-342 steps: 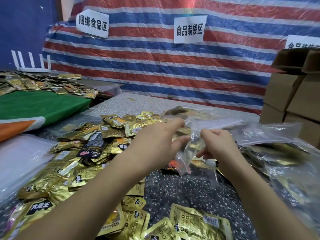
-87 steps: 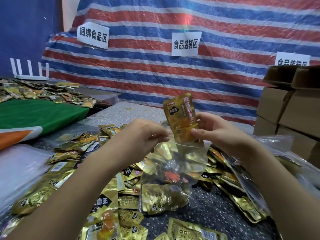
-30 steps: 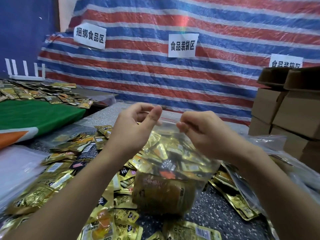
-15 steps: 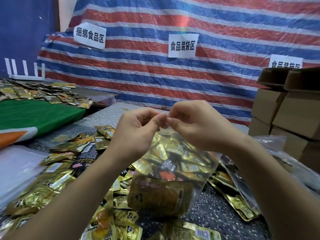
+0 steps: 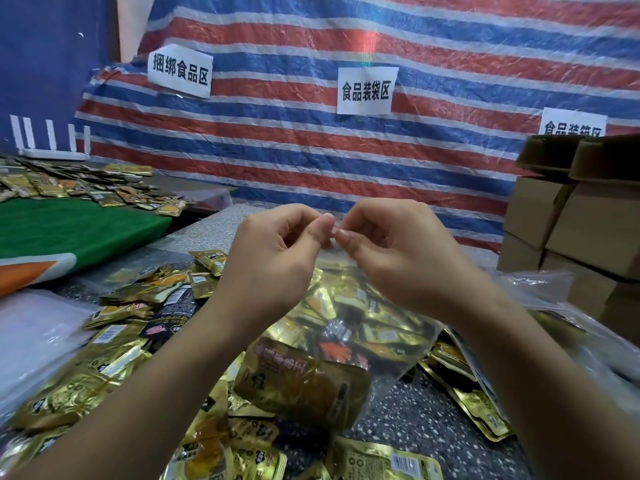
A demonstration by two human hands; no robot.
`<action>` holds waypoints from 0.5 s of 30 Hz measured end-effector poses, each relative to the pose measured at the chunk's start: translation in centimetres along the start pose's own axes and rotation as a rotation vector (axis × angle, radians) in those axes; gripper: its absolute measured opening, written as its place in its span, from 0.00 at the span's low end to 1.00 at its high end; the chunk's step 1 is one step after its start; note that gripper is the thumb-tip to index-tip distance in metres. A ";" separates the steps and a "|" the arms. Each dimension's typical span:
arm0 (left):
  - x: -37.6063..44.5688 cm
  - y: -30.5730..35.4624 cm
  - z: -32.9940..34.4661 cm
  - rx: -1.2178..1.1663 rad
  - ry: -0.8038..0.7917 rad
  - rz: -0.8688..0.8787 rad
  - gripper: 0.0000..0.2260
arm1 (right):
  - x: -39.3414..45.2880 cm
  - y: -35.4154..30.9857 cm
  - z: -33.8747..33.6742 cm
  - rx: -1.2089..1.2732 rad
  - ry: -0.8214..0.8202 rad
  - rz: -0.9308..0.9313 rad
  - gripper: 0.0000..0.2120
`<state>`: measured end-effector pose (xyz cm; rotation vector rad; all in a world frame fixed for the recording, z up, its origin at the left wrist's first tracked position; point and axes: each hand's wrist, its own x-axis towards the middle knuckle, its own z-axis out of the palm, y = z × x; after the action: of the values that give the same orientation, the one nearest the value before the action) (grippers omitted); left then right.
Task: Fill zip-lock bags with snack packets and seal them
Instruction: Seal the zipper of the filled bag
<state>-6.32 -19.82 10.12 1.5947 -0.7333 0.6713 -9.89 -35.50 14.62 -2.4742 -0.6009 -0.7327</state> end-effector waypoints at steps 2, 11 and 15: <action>0.0 -0.1 0.0 0.012 0.002 0.012 0.08 | -0.1 0.0 0.2 0.031 0.022 0.006 0.07; -0.1 0.1 0.0 0.076 -0.028 0.064 0.06 | -0.5 0.0 0.5 0.035 0.059 0.030 0.07; -0.4 0.1 0.2 0.086 -0.009 0.080 0.06 | -0.4 0.0 0.9 0.024 0.086 0.036 0.07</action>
<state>-6.67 -20.02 9.87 1.6543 -0.7868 0.7630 -9.88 -35.12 13.68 -2.4114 -0.5286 -0.8086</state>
